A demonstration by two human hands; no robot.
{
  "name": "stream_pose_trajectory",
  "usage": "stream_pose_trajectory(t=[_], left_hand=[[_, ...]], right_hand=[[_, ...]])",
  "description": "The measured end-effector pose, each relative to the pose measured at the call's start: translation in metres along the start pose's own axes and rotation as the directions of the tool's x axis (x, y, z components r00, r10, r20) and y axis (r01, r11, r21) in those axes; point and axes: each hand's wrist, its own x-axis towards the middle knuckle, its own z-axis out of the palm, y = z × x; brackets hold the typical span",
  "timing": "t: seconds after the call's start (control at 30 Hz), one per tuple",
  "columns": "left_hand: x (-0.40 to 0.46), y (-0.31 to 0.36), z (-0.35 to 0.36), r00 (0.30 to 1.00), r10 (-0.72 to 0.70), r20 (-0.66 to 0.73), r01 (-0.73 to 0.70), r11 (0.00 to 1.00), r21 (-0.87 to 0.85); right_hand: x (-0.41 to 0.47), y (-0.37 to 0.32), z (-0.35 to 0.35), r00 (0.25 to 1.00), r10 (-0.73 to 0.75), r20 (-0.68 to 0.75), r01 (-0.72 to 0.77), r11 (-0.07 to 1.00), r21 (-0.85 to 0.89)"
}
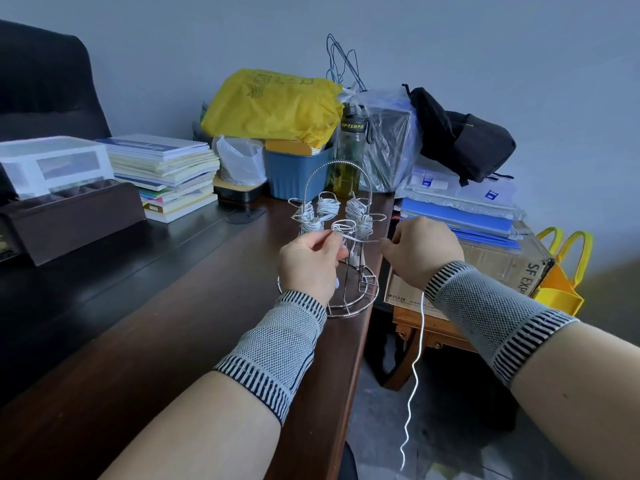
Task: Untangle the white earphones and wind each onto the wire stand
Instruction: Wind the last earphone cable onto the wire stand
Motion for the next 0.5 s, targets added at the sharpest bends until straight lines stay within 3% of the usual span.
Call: stream_pose_trajectory(t=[0.23,0.4,0.5], left_hand=[[0.001,-0.002,0.002,1.000,-0.021,-0.002,0.021,1.000,-0.021],[-0.004,-0.002,0.002,1.000,0.018,0.008,-0.018,1.000,0.024],[-0.005,-0.001,0.003,0.999,0.040,0.012,-0.040,0.999,0.028]], right_hand=[[0.027,-0.044,-0.038,0.991,-0.133,-0.027,0.135,0.990,0.049],[0.035,-0.078,-0.051,0.919,-0.275,0.281,0.320,0.938,-0.129],[0.033,-0.091,-0.051,0.874,-0.330,0.357,0.435,0.858,-0.272]])
